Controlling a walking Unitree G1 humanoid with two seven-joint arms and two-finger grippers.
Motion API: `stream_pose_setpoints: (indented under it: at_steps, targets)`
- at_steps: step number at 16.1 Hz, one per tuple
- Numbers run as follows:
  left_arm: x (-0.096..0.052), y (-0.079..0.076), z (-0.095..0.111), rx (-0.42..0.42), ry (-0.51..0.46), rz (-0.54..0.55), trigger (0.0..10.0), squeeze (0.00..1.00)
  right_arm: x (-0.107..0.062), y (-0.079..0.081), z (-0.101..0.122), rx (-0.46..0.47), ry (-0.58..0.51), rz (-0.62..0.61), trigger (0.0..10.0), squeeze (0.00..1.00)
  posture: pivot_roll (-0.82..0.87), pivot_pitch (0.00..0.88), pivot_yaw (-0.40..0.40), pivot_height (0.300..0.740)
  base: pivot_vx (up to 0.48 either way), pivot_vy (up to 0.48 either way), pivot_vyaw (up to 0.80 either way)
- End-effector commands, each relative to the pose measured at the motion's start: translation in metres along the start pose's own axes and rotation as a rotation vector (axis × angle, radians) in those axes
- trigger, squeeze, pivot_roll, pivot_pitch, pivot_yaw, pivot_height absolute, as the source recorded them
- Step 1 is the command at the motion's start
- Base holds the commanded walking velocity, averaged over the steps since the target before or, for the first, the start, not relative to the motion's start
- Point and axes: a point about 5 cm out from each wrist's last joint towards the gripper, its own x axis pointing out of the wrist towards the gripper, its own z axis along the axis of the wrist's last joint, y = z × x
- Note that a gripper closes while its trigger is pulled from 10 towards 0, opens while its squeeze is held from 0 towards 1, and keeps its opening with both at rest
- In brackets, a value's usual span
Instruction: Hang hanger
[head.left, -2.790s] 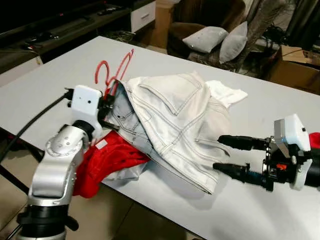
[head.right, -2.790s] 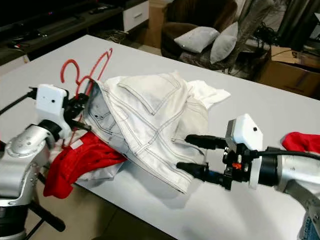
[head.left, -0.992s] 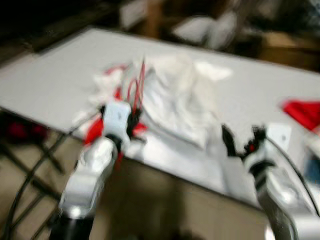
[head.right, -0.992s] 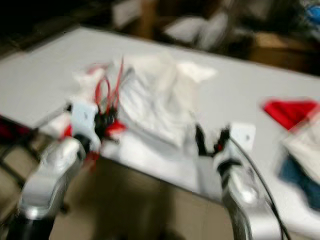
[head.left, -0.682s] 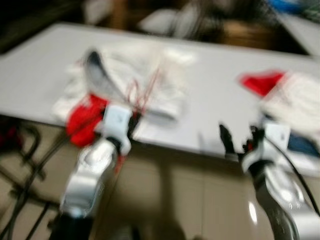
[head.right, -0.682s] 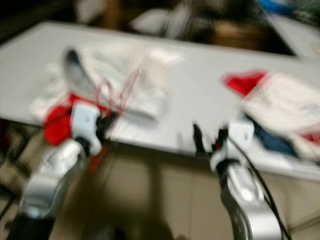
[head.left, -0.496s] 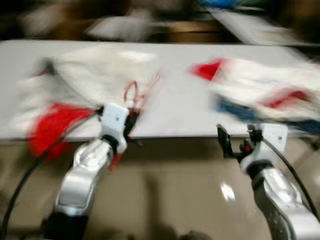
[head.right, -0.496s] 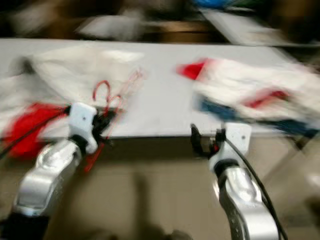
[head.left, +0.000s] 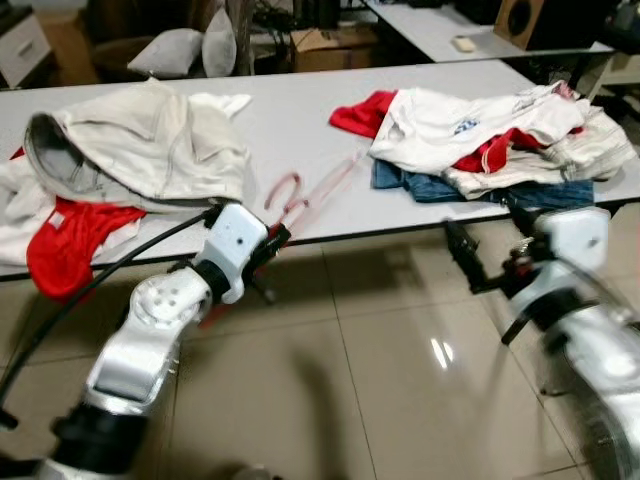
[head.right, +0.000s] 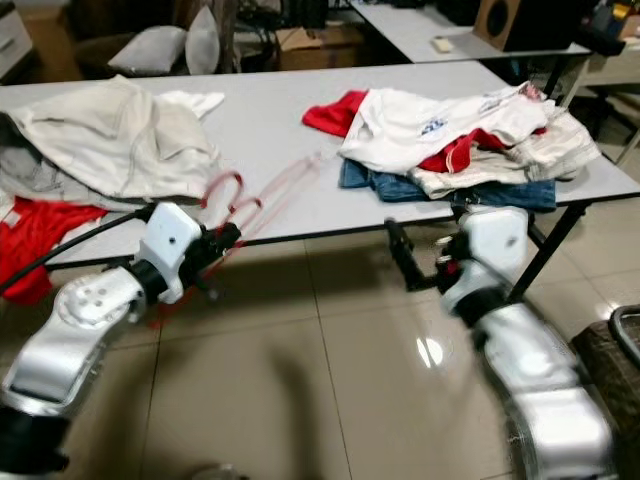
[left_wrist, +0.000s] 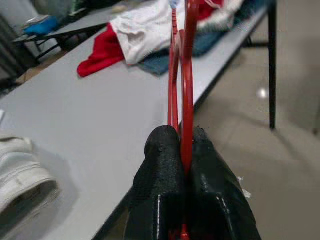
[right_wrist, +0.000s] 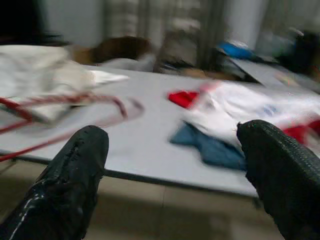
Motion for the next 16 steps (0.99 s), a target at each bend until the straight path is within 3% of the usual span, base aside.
stream_pose_setpoints:
  at_steps: [1,2,3,8,11,12,13,15,16]
  targets:
    - [0.0,0.004,0.008,0.136,0.023,-0.121,10.0,0.0,-0.003,0.0,0.023,-0.064,-0.072,0.192,10.0,1.0,-0.08,0.021,0.015,0.74,0.0,0.0,0.0]
    - [0.0,0.005,0.009,0.167,0.032,-0.149,10.0,0.0,-0.003,-0.002,0.027,-0.087,-0.072,0.225,10.0,1.0,-0.08,0.021,0.015,0.74,0.0,0.0,0.0]
    - [0.0,0.005,0.015,0.236,0.026,-0.216,10.0,0.0,-0.005,-0.002,0.032,-0.119,-0.063,0.32,10.0,0.0,-0.08,0.019,0.01,0.74,0.0,0.0,0.0]
    - [0.01,0.004,0.049,0.393,-0.03,-0.472,10.0,0.0,-0.009,-0.002,0.034,-0.284,0.042,0.677,10.0,0.0,-0.07,0.004,-0.023,0.74,0.0,0.0,0.0]
    - [0.015,0.004,0.06,0.51,-0.012,-0.512,10.0,0.0,-0.002,-0.002,0.03,-0.501,0.109,0.729,10.0,0.0,-0.07,0.0,-0.027,0.74,0.0,0.0,0.0]
    - [0.017,0.004,0.064,0.565,0.001,-0.52,10.0,0.0,0.003,-0.002,0.026,-0.527,0.142,0.725,10.0,0.0,-0.07,0.0,-0.027,0.74,0.0,0.0,0.0]
    - [0.018,0.004,0.067,0.602,0.013,-0.533,10.0,0.0,0.005,0.0,0.027,-0.493,0.13,0.74,10.0,0.0,-0.08,0.0,-0.031,0.74,0.0,0.0,0.0]
    - [0.02,0.004,0.071,0.628,0.023,-0.547,10.0,0.0,0.007,0.002,0.026,-0.486,0.126,0.76,10.0,0.0,-0.08,0.0,-0.034,0.74,0.0,0.0,0.0]
    - [0.021,0.003,0.074,0.637,0.019,-0.554,10.0,0.0,0.009,0.003,0.023,-0.485,0.131,0.772,5.8,0.0,-0.08,0.0,-0.034,0.74,0.0,0.0,0.0]
